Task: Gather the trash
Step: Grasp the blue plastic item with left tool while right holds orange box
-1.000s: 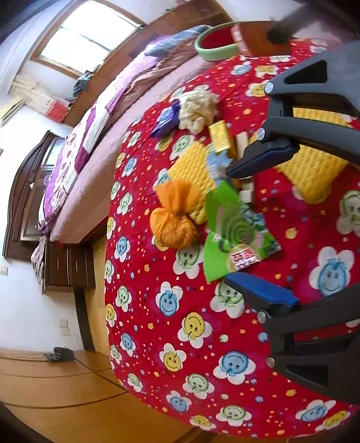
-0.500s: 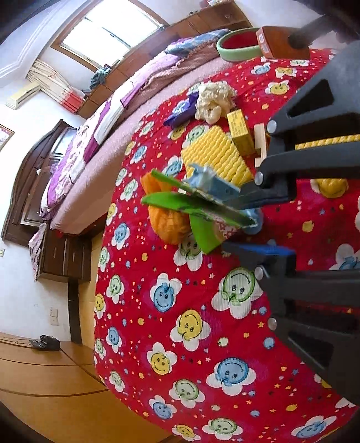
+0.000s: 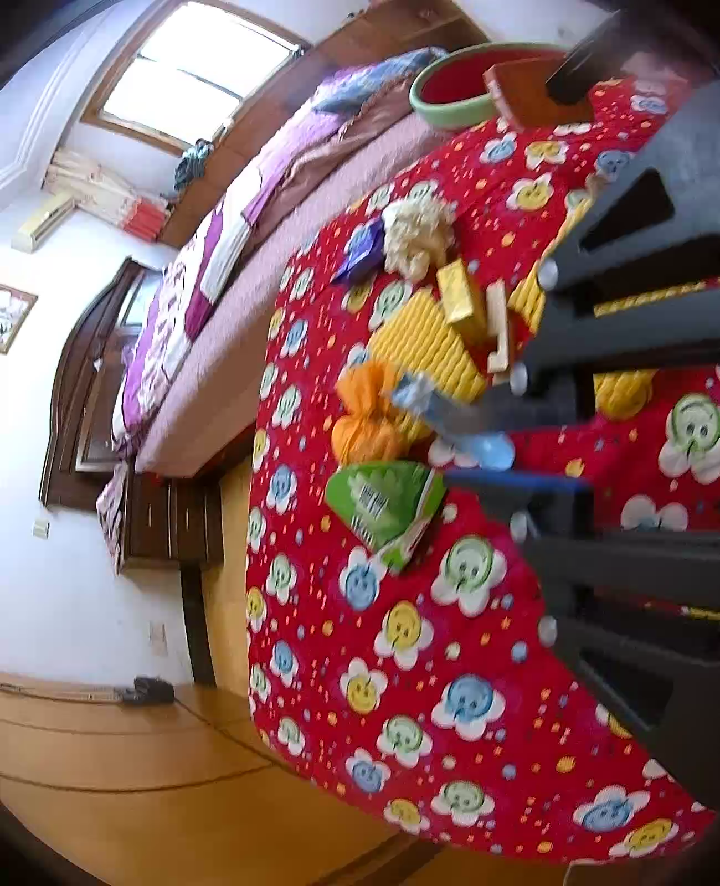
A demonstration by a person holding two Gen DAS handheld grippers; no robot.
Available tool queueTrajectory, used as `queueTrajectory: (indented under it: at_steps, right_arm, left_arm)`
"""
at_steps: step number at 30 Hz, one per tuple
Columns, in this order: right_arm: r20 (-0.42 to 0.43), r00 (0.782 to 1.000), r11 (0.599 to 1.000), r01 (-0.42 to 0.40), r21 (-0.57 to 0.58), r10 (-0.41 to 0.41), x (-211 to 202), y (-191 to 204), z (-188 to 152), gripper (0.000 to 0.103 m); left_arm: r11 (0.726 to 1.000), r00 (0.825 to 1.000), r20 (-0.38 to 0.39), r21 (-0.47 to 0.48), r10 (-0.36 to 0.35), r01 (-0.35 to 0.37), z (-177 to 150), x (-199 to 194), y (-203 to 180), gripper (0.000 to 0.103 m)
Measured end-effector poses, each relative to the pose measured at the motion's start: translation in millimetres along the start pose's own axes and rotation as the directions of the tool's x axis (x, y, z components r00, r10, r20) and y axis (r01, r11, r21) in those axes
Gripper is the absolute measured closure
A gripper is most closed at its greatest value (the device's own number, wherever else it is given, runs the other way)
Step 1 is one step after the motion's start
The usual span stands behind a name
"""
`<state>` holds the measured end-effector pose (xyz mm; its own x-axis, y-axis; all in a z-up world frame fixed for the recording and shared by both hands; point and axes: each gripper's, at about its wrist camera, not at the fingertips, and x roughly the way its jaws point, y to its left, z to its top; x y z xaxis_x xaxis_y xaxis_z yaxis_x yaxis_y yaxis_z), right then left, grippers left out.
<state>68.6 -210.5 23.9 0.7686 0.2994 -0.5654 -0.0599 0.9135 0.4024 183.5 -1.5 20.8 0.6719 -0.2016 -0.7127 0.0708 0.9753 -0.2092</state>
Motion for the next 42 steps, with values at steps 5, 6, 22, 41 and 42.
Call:
queueTrajectory:
  at_steps: [5, 6, 22, 41, 42]
  right_arm:
    - [0.002, 1.000, 1.000, -0.002, 0.002, 0.002, -1.5, -1.3, 0.0, 0.055]
    - [0.002, 1.000, 1.000, -0.002, 0.004, 0.002, -1.4, -2.2, 0.3, 0.055]
    - [-0.005, 1.000, 0.999, 0.009, 0.043, -0.008, 4.9, -24.7, 3.9, 0.055]
    - [0.022, 1.000, 0.999, 0.007, 0.037, -0.008, -15.1, -20.2, -2.4, 0.055]
    - [0.024, 1.000, 0.999, 0.008, 0.034, -0.009, -16.7, -19.4, -2.9, 0.055]
  left_arm:
    - [0.996, 0.999, -0.015, -0.081, 0.047, -0.048, 15.1, 12.0, 17.7, 0.045]
    - [0.994, 0.998, -0.029, -0.096, 0.050, -0.053, 19.3, 16.9, 21.7, 0.044]
    - [0.985, 0.991, -0.129, -0.169, 0.020, -0.041, 48.9, 65.6, 33.8, 0.044]
    - [0.974, 0.992, -0.112, -0.223, -0.056, 0.030, 24.8, 41.0, 39.2, 0.067]
    - [0.973, 0.992, -0.113, -0.230, -0.060, 0.032, 25.5, 41.9, 40.1, 0.066]
